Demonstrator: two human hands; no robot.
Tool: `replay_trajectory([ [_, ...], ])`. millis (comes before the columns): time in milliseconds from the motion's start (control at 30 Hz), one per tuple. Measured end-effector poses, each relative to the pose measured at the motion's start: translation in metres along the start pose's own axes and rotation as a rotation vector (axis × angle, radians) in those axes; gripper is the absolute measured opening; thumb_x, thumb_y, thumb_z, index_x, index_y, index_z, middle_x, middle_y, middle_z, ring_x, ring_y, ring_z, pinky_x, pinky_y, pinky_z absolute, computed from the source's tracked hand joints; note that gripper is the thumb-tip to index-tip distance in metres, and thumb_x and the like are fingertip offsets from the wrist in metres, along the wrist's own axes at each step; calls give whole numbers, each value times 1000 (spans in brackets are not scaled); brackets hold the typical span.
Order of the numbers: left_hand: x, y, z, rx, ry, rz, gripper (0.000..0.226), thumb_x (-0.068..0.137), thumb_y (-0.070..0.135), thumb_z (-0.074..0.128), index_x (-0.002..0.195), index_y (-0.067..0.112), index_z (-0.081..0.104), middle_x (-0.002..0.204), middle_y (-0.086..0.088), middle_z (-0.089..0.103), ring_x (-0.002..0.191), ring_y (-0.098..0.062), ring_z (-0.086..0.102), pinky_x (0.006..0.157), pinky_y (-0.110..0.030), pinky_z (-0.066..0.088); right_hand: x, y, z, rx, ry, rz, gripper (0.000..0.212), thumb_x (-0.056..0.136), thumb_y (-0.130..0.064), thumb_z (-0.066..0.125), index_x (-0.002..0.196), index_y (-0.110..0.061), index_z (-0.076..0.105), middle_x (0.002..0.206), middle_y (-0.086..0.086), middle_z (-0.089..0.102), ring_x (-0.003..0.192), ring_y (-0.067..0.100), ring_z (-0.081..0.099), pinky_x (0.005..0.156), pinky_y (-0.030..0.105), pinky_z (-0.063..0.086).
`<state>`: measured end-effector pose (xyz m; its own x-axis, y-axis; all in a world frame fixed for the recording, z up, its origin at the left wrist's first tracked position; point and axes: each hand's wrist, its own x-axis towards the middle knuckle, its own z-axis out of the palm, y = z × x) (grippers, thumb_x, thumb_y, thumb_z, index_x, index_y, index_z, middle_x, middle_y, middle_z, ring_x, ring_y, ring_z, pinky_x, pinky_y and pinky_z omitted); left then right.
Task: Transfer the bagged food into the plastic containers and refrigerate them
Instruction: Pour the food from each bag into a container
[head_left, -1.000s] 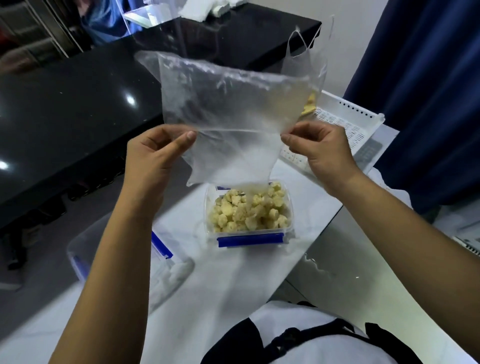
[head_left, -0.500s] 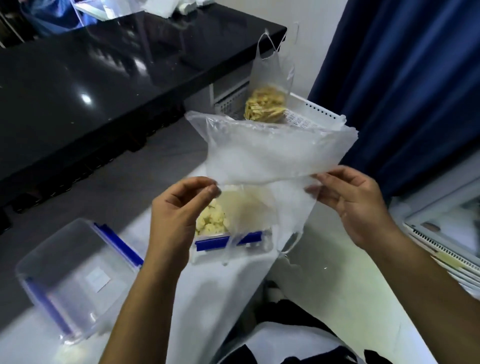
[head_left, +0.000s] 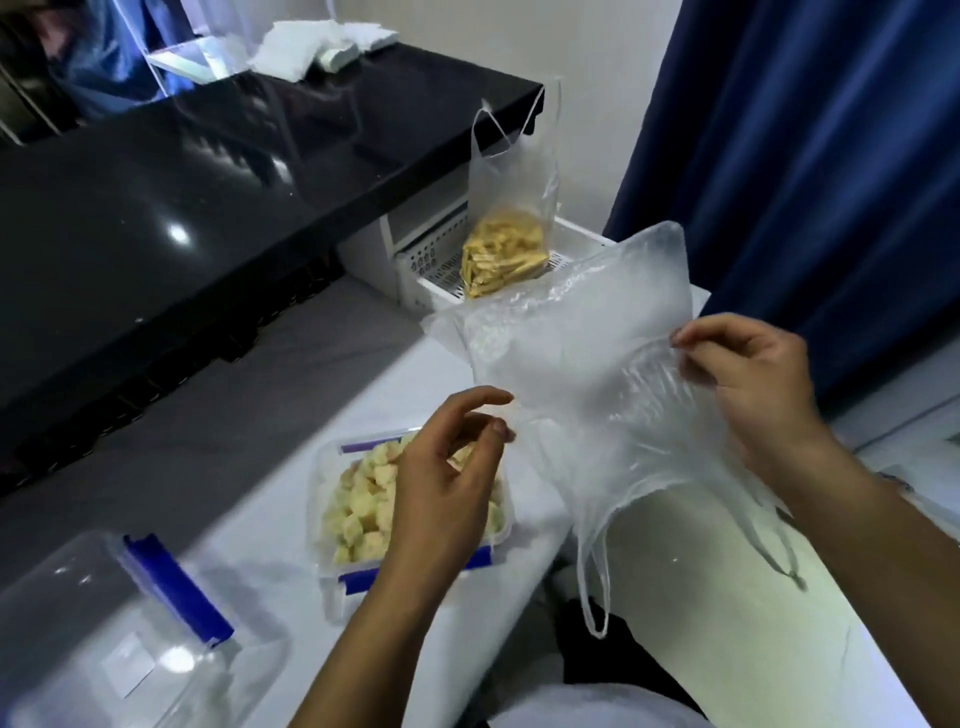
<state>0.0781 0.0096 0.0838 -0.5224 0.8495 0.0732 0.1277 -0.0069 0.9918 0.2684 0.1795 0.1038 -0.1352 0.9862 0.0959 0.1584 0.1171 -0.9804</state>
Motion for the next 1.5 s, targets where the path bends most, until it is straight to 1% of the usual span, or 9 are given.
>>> replay_trajectory([
  [233, 83, -15, 68, 224, -46, -103, 28, 95, 19, 65, 117, 37, 69, 91, 11, 71, 82, -9, 66, 67, -19, 49, 127, 33, -3, -407, -279, 44, 25, 91, -32, 69, 115, -26, 73, 106, -10, 71, 101, 14, 65, 95, 34, 50],
  [300, 105, -20, 85, 419, -85, -72, 31, 95, 23, 65, 123, 36, 67, 97, 18, 69, 90, -1, 62, 78, -14, 43, 159, 46, -2, -600, -361, -5, 36, 90, -41, 67, 122, -25, 69, 117, -6, 68, 115, 18, 58, 103, 40, 45],
  [400, 134, -27, 105, 639, -87, -46, 35, 95, 25, 64, 130, 32, 63, 111, 15, 68, 108, -4, 55, 93, -18, 38, 198, 63, 6, -811, -465, -76, 50, 90, -49, 61, 132, -21, 62, 132, 0, 62, 130, 26, 43, 110, 45, 36],
  [500, 155, -37, 118, 773, -71, -79, 35, 96, 34, 57, 130, 29, 64, 122, 9, 68, 117, -14, 54, 101, -31, 41, 229, 79, 16, -995, -542, -149, 56, 91, -55, 56, 136, -20, 57, 143, 3, 53, 134, 29, 34, 111, 45, 29],
  [667, 178, -46, 131, 954, 84, -129, 41, 95, 46, 42, 122, 31, 69, 121, 3, 63, 121, -22, 49, 103, -38, 37, 244, 88, 39, -1086, -674, -487, 74, 86, -71, 34, 143, -27, 48, 160, 9, 28, 148, 32, 13, 117, 51, 13],
  [767, 192, -45, 141, 1026, 40, -167, 56, 97, 55, 27, 141, 32, 53, 150, -2, 46, 143, -25, 31, 117, -41, 24, 238, 93, 55, -1129, -1009, -494, 92, 74, -90, 13, 154, -45, 16, 168, -1, -2, 153, 24, -10, 122, 50, -4],
  [900, 210, -55, 154, 1201, -275, -387, 59, 103, 57, 19, 158, 35, 16, 169, -2, 9, 155, -26, -3, 124, -47, -9, 245, 111, 59, -1283, -1265, -372, 93, 76, -90, 22, 154, -48, -8, 166, -5, -18, 151, 22, -21, 121, 52, -10],
  [1100, 213, -71, 166, 1539, -451, -438, 69, 101, 61, 21, 160, 31, 1, 169, -7, 1, 155, -30, 1, 117, -59, -19, 255, 123, 61, -1342, -1324, -327, 100, 70, -94, 28, 148, -54, -21, 159, -10, -32, 148, 24, -29, 120, 58, -8],
  [1500, 219, -78, 171, 1613, -471, -469, 77, 97, 68, 21, 159, 32, -8, 168, -9, -6, 155, -32, 1, 116, -62, -16, 257, 130, 64, -1265, -1255, -350, 87, 82, -83, 38, 149, -56, -11, 163, -10, -23, 151, 24, -22, 119, 62, -3],
])
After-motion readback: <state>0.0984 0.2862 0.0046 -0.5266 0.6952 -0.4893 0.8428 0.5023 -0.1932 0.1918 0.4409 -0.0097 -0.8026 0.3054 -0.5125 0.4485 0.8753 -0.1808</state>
